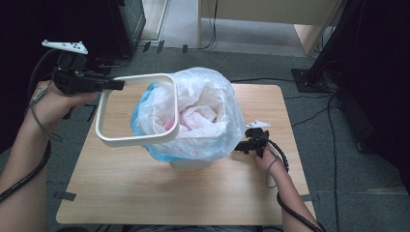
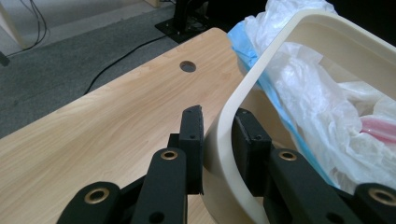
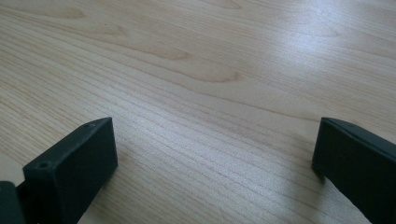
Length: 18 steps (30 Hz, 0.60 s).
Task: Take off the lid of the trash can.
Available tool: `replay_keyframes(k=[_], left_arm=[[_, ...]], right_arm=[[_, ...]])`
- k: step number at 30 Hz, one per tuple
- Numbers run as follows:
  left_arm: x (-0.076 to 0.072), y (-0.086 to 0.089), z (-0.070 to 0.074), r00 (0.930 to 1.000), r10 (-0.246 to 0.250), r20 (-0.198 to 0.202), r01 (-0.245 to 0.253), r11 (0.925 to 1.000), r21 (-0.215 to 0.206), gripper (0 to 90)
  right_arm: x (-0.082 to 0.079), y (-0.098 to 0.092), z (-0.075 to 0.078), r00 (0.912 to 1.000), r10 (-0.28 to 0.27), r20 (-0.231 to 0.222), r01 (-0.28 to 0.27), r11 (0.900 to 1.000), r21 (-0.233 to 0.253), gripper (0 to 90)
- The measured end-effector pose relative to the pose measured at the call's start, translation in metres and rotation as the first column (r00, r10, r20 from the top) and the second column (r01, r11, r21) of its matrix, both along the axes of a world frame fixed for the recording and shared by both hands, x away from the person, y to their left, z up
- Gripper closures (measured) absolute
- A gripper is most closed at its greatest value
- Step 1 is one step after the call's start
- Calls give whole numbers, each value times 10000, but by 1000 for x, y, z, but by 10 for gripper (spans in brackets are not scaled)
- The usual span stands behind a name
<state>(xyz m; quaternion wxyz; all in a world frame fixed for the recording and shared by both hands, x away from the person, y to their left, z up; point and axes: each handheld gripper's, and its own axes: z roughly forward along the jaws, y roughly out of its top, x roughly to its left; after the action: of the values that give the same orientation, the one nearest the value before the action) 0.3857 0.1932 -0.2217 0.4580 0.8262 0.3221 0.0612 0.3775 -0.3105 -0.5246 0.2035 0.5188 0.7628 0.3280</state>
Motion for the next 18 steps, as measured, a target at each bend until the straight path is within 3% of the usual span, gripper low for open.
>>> replay_keyframes(k=[18], left_arm=[[-6, 31, -19, 9993, 376, -63, -378, 9987, -341, 761]], right_arm=[[0, 0, 0, 10000, 3, 0, -3, 10000, -1, 0]])
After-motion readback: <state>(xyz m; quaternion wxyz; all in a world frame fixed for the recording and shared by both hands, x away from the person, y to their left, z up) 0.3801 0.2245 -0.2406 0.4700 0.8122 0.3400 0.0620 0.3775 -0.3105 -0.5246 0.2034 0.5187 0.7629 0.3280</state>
